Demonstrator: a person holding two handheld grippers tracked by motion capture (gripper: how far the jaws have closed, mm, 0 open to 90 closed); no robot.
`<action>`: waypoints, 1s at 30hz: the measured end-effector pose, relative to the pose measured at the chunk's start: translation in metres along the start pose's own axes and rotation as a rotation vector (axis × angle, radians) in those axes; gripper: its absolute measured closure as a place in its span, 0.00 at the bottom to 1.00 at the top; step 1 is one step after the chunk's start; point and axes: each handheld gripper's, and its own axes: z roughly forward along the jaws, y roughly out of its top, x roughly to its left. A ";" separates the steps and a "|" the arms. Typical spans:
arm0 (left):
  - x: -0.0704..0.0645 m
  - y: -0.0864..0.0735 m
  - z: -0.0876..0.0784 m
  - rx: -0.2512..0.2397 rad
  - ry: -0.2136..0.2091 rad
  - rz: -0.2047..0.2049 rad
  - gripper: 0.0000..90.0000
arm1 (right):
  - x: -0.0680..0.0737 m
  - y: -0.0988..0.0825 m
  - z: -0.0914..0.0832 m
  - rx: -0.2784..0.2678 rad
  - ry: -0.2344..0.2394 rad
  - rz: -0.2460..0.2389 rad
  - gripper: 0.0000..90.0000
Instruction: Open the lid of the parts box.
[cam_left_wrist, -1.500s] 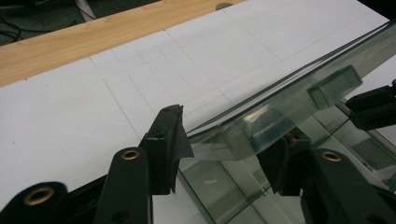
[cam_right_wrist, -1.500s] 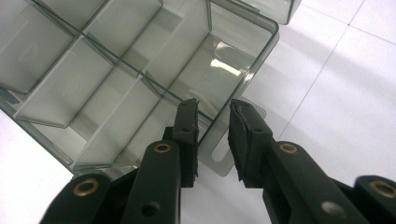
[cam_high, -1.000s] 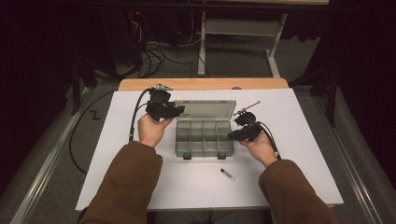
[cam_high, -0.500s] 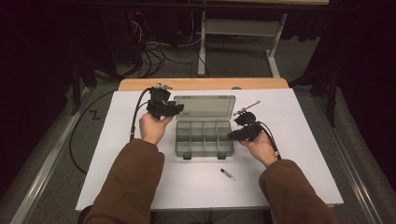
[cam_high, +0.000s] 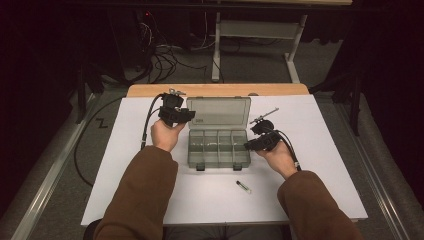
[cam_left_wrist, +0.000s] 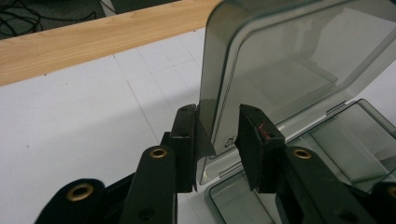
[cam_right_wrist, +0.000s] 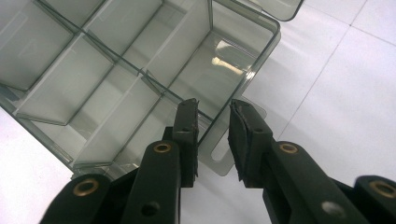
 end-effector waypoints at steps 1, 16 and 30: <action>0.000 0.000 0.001 -0.001 0.004 -0.003 0.76 | 0.000 0.000 0.000 0.001 -0.001 0.000 0.83; 0.008 -0.006 0.015 0.033 0.038 -0.001 0.80 | 0.000 0.000 0.000 0.000 -0.002 -0.002 0.83; 0.013 -0.019 0.030 0.079 0.103 0.034 0.80 | 0.001 -0.001 0.000 -0.006 -0.007 -0.004 0.83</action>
